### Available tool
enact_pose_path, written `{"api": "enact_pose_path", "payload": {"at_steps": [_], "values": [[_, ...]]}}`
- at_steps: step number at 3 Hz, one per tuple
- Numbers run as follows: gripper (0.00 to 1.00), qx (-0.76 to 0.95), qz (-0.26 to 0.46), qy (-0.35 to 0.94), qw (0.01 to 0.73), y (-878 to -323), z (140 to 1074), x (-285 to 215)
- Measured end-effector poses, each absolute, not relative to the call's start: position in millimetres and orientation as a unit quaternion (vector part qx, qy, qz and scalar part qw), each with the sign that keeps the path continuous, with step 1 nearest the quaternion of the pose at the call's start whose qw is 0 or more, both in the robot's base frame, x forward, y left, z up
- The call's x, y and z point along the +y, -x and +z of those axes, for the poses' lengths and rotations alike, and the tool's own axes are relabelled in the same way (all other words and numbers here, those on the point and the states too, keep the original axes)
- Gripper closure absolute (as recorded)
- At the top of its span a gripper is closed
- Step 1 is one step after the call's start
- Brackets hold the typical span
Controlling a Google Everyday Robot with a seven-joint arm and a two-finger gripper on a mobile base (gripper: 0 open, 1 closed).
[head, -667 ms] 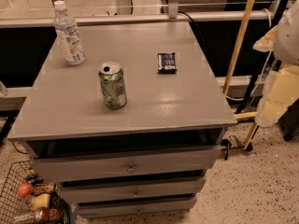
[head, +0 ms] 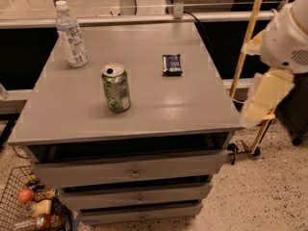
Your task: Knock green can over
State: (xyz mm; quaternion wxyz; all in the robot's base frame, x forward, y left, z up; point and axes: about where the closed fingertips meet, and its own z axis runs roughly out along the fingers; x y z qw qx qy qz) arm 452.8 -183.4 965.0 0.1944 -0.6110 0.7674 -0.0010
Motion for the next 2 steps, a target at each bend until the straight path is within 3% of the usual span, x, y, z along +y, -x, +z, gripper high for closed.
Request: {"api": "enact_pose_path", "payload": {"at_steps": [1,2], "values": [[0.0,0.764,0.056,0.592,0.25,-467.6,945.9,-144.1],[0.0,0.761,0.057,0.587,0.27,-473.2,952.3,-136.9]]}}
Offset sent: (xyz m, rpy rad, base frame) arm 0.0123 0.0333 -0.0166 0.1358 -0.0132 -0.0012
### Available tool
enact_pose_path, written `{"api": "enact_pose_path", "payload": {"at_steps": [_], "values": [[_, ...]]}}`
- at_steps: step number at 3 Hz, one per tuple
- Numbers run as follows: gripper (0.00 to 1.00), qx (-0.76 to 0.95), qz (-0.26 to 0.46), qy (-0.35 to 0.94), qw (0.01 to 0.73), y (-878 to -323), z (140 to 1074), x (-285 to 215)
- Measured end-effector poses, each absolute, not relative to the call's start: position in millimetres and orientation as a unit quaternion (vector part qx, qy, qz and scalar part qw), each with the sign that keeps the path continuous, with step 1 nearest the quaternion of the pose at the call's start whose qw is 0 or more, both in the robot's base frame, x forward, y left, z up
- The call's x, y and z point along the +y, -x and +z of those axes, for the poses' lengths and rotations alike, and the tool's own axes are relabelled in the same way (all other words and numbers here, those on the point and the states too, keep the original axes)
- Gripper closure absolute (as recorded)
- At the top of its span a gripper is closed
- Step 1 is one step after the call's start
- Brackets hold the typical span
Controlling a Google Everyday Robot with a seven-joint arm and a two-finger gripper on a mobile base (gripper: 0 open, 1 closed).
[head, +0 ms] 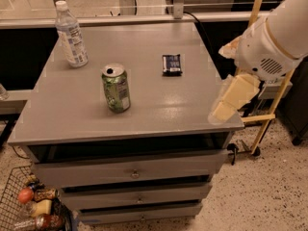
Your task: Knock green can over
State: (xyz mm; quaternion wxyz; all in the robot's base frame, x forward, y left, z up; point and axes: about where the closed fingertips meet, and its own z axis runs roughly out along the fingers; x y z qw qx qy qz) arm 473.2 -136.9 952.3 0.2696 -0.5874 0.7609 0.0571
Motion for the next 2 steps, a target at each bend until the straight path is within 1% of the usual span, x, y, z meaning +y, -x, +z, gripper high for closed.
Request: {"api": "enact_pose_path", "payload": {"at_steps": [1,2], "values": [[0.0,0.76,0.065,0.587,0.271,-471,950,-133],[0.0,0.735,0.138,0.584,0.315,-500,933,-72]]}}
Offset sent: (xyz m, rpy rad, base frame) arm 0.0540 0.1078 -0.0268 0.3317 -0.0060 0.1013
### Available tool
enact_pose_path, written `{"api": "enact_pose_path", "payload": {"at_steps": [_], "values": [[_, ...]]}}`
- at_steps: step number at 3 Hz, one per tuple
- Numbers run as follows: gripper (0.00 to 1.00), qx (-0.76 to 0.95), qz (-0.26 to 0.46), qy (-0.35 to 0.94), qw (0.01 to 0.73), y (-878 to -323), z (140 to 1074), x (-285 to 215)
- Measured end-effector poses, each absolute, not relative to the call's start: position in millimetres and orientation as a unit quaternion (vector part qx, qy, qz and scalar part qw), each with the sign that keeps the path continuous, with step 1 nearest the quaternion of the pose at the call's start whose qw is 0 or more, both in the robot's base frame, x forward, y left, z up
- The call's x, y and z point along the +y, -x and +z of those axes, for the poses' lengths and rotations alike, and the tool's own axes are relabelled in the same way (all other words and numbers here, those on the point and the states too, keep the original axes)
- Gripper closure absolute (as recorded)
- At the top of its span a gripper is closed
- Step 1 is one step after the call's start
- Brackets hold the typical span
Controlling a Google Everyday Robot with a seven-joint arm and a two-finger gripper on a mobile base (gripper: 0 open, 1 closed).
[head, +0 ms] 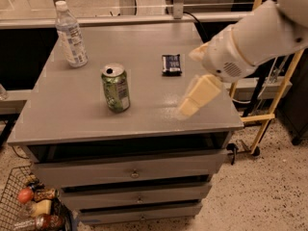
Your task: Knock green can over
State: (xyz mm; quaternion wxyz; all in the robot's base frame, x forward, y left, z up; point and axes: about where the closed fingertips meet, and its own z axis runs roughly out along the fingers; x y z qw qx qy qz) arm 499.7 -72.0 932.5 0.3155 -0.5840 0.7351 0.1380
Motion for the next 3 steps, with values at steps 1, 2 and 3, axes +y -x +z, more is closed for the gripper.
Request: {"api": "enact_pose_path", "payload": {"at_steps": [1,2,3], "values": [[0.0,0.716,0.185,0.57,0.357,-523,928,-29],[0.0,0.698,0.224,0.556,0.391,-542,924,7],[0.0,0.678,0.263,0.554,0.405,-551,916,41]]}}
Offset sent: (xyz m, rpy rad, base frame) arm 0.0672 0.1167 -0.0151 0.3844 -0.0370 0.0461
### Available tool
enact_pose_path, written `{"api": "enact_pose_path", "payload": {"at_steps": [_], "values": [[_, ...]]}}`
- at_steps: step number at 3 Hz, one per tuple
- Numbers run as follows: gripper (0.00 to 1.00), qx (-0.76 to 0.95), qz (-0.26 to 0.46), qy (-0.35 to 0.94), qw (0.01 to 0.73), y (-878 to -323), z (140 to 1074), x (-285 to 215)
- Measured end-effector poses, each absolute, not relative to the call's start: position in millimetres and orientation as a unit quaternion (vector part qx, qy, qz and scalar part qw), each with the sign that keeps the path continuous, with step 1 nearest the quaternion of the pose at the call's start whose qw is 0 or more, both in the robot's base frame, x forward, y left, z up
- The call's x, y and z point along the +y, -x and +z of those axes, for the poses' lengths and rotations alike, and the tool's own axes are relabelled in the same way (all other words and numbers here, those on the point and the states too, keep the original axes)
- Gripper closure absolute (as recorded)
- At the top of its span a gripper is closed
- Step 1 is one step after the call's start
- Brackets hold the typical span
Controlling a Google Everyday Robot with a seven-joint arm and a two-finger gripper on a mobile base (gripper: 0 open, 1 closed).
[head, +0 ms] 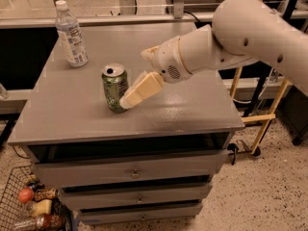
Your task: Knock green can over
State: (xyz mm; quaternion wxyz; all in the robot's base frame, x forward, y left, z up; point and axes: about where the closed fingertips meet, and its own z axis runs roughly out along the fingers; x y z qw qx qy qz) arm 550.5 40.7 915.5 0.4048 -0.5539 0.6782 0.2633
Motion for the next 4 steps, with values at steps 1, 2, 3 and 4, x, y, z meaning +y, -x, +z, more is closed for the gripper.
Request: {"api": "enact_pose_path", "payload": {"at_steps": [1,2,3,4], "values": [[0.0,0.667,0.289,0.548,0.414,-559,907,61],[0.0,0.655,0.307,0.543,0.426,-564,905,77],[0.18,0.648,0.315,0.541,0.434,-566,905,87],[0.41,0.646,0.317,0.54,0.436,-567,904,90]]}}
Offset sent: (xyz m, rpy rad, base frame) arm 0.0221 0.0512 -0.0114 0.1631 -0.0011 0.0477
